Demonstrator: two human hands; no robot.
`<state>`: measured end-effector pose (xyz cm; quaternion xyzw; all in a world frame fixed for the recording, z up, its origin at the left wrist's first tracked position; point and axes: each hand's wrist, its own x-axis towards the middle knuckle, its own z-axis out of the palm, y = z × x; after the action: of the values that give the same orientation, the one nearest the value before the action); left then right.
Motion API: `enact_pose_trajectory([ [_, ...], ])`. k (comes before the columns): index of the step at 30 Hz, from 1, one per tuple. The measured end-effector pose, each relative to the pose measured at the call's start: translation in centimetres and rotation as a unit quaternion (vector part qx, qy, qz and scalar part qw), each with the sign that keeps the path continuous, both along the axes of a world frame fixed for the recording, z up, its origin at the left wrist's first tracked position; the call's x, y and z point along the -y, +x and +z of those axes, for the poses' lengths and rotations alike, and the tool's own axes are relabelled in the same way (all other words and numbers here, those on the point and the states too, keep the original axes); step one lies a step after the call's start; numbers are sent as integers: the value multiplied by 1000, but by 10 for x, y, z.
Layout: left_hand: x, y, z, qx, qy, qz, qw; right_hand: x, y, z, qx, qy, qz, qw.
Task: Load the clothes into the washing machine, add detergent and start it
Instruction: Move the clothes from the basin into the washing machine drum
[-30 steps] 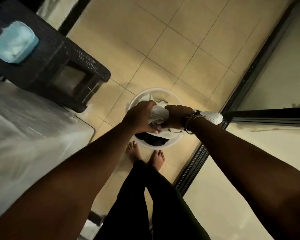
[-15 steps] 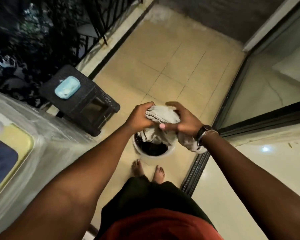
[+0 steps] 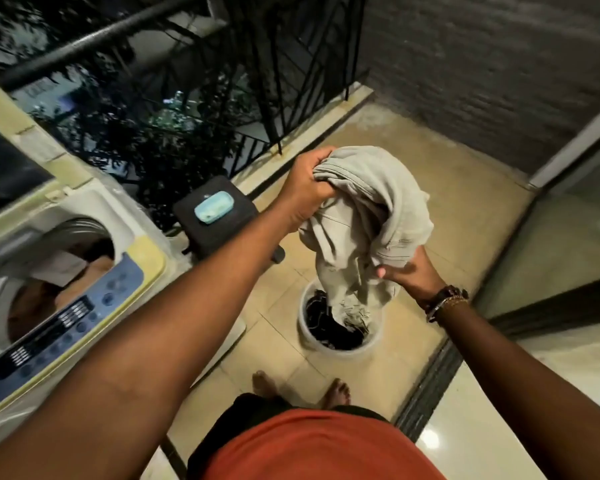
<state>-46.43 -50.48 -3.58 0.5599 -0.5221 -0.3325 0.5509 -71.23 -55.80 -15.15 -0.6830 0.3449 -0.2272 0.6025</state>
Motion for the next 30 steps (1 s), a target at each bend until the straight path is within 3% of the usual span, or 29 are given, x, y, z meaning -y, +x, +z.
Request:
enact_pose_trajectory([
  [4,-25,10,33,-24,-47,35,998,-22,29,12,8,-42,-10,999],
  [7,-44,27,63,-51,-97,82,991,-47,47,5,-110,-85,3,990],
  [9,-53,39,80,-43,-120,96,987,-58,67,-1,-129,-27,-37,991],
  [12,-72,56,105,-63,-157,117,979,-71,108,-6,-90,-69,-108,988],
  [16,-107,82,139,-91,-204,154,963,-84,168,-62,-38,2,-58,998],
  [22,-196,144,152,-187,-184,222,939,-135,270,-8,-41,-84,-127,987],
  [27,-282,189,156,-278,-150,265,911,-170,351,30,-113,-220,-73,966],
  [30,-320,215,159,-300,-156,294,894,-193,396,25,-76,-226,-32,971],
])
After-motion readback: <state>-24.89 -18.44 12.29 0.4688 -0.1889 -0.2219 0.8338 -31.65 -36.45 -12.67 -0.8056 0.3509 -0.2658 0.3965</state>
